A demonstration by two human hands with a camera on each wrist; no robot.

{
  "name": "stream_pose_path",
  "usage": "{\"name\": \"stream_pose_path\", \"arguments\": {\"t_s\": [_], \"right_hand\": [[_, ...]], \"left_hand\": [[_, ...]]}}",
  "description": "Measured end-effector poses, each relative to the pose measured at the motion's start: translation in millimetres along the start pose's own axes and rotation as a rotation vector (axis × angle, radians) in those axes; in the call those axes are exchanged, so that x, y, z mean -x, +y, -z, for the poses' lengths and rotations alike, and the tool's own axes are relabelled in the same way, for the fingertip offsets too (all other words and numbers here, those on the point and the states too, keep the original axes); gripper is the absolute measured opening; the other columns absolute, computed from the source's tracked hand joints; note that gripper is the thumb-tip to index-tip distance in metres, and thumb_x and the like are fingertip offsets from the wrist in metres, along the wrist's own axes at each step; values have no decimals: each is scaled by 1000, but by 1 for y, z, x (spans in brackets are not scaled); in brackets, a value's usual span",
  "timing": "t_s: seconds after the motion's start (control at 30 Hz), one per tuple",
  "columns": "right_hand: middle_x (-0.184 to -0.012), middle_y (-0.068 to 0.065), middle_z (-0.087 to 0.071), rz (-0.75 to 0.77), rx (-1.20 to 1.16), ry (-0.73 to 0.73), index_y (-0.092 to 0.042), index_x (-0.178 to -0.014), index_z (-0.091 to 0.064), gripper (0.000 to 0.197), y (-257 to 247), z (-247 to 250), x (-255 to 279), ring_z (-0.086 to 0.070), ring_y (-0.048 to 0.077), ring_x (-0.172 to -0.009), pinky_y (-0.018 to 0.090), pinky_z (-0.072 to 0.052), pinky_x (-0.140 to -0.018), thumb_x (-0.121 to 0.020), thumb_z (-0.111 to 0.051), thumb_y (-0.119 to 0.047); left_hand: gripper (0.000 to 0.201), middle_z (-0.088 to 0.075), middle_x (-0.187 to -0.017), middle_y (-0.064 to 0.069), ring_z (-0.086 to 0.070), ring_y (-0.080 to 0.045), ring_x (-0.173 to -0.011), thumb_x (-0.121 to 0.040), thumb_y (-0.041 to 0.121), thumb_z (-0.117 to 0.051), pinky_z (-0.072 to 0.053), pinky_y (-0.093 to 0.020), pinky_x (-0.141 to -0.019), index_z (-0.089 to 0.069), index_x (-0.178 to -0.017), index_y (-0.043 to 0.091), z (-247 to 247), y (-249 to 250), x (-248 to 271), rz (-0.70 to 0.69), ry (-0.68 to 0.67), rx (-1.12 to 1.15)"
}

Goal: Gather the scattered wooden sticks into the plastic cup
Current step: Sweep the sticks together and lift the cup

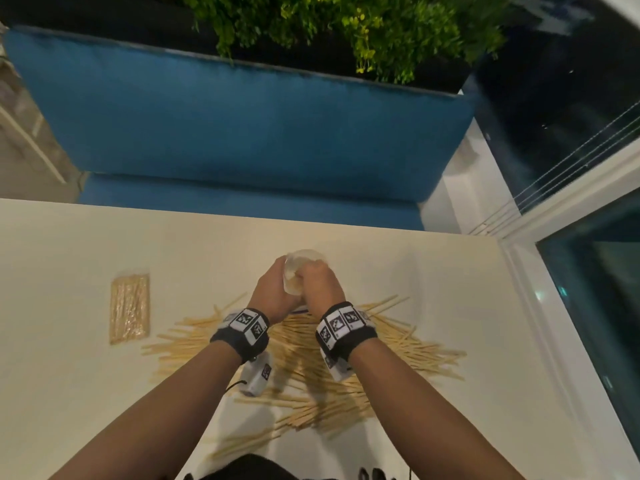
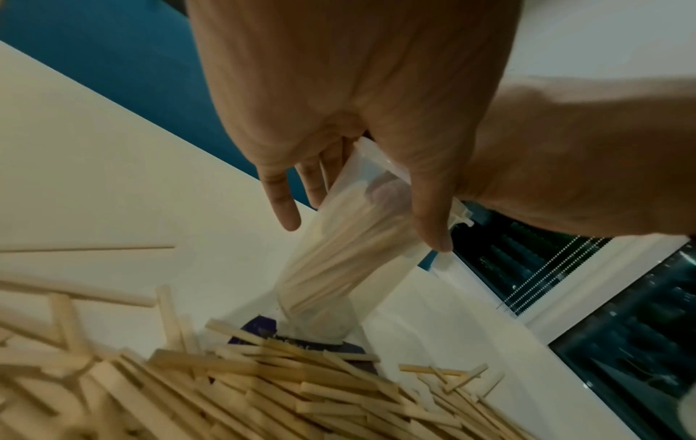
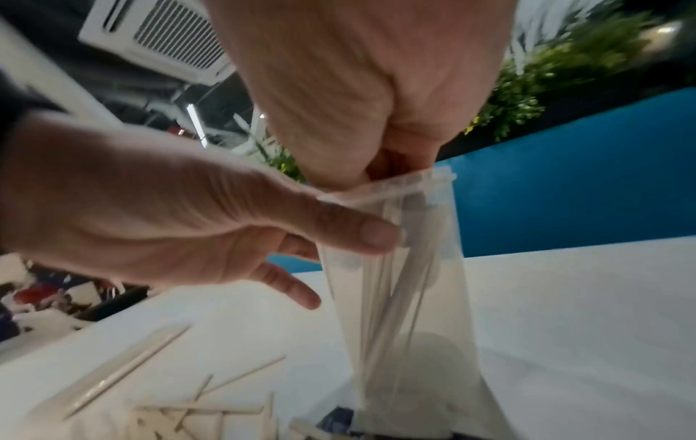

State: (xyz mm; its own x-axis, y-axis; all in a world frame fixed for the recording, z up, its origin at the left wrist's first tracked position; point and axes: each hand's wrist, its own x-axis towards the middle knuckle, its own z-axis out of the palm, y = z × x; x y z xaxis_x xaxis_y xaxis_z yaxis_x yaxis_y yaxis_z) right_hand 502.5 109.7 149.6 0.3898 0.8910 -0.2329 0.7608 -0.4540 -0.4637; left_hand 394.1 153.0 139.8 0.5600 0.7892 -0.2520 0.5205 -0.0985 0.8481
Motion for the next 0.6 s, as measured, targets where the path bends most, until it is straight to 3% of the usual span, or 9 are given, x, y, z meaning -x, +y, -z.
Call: {"name": "stream_pose_path", "arguments": {"t_s": [0.07, 0.2, 0.27, 0.37, 0.47, 0.53, 0.6], "right_hand": [[-123, 13, -58, 49, 87, -12, -6, -125, -66, 29, 7, -2, -4, -59, 31, -111, 30, -47, -88, -100, -52, -10], [-119, -2, -56, 194, 221, 49, -25, -118, -72, 25, 19, -4, -2, -41, 15, -101, 17, -28, -85, -94, -66, -23], [-117, -5, -62, 211, 283, 62, -27, -111, -74, 21, 21, 0, 2, -43, 17, -104, 21, -26, -85, -91, -69, -28], [-111, -2, -70, 238, 345, 190, -18, -108, -76, 28, 17, 8, 10, -51, 21, -104, 31, -39, -86, -80, -78, -13], [-135, 2, -63, 307, 336, 161, -14, -126, -67, 52, 12, 10, 11, -53, 22, -121, 35, -43, -98, -77, -81, -12], [-151, 3, -52, 331, 425, 78, -14, -128, -65, 49, 8, 9, 11, -50, 22, -129, 39, -40, -102, -80, -76, -13], [-149, 2, -52, 310, 526, 75, -15, -122, -68, 41, 8, 14, 12, -50, 21, -125, 40, -36, -98, -82, -74, -21]], "left_hand": [[85, -63, -125, -1, -59, -17, -103, -71, 29, -90, -48, -32, -87, -44, -141, 17, 2, -6, -2, 4, -13, 4], [93, -60, -120, 7, -59, -15, -105, -65, 34, -94, -45, -28, -86, -44, -141, 19, 6, -14, -6, -4, -34, 17], [92, -59, -119, 9, -59, -14, -103, -64, 35, -95, -45, -27, -85, -44, -140, 20, 6, -16, -5, -13, -32, 30], [90, -59, -117, 12, -59, -12, -103, -63, 35, -95, -44, -25, -83, -46, -138, 22, 6, -17, -6, -22, -34, 36], [88, -59, -117, 12, -61, -14, -104, -63, 34, -94, -46, -26, -81, -46, -136, 23, 4, -17, -7, -17, -22, 24], [87, -60, -116, 11, -63, -16, -104, -64, 32, -93, -47, -25, -78, -46, -137, 24, 3, -19, -8, 3, -18, 31], [88, -60, -116, 10, -62, -15, -103, -64, 32, -93, -45, -23, -76, -46, -137, 23, 3, -17, -10, 3, -26, 20]]}}
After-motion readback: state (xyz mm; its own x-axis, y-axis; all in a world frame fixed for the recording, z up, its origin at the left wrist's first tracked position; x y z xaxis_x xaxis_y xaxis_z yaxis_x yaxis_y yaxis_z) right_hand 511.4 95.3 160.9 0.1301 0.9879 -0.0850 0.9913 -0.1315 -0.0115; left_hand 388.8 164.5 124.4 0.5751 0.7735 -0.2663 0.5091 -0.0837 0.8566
